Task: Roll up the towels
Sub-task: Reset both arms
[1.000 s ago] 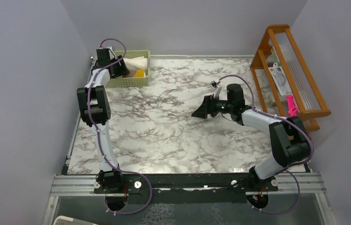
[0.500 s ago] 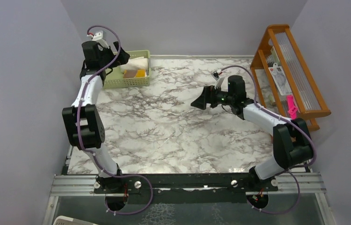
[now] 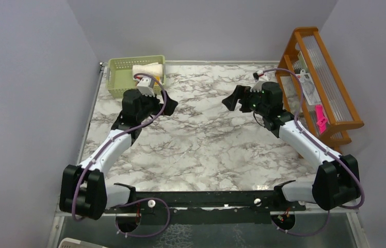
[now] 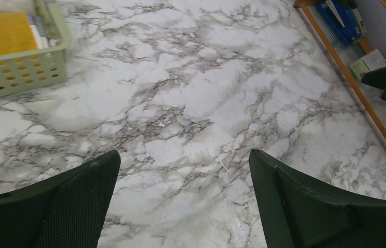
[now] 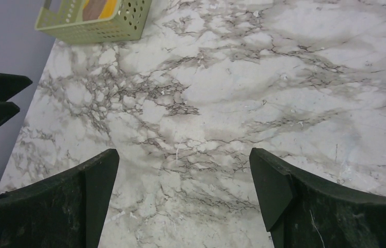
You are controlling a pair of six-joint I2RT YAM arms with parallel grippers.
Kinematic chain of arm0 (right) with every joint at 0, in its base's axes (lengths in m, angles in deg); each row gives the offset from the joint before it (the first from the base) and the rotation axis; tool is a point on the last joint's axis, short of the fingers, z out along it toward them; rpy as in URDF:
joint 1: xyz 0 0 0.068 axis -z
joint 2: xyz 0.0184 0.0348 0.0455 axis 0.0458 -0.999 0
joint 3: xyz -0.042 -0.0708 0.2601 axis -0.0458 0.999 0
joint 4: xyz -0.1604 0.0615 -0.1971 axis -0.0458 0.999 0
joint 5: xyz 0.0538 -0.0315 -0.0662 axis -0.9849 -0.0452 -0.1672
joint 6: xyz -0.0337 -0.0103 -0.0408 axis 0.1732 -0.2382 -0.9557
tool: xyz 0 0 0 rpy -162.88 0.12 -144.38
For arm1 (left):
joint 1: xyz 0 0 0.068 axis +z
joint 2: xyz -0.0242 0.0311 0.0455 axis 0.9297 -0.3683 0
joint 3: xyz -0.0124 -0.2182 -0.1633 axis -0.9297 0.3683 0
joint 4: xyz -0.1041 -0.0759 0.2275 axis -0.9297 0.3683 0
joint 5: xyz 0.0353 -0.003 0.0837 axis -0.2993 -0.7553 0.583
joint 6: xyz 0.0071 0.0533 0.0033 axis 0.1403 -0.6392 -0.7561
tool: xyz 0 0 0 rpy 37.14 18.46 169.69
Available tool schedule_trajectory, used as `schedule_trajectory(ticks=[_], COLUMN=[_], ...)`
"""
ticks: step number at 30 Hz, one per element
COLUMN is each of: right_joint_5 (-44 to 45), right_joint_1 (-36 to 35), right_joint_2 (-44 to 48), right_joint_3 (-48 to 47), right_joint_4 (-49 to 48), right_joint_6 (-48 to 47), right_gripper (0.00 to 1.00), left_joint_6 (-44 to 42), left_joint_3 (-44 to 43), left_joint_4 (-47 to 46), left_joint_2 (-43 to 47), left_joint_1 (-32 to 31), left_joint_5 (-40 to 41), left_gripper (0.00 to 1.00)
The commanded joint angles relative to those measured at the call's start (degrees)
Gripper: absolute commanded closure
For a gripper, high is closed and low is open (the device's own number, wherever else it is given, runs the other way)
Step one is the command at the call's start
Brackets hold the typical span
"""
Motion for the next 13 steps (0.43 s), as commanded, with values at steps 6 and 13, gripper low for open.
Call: schedule_trajectory(ticks=[6, 13], right_joint_5=[2.04, 1.46], right_joint_1=[-0.18, -0.15], right_joint_2=[2.64, 5.48], right_joint_3=[2.00, 2.92], right_joint_4=[0.71, 0.34], right_joint_6=[-3.46, -9.00], right_gripper=[0.01, 0.06], left_joint_6=[-0.49, 0.44], left_joint_3=[1.70, 0.24], left_joint_4=[-5.46, -4.81], left_joint_2=[6.99, 5.85], left_joint_1=[0.75, 0.82], left_joint_5=[3.48, 2.13], left_gripper=[0.01, 0.01])
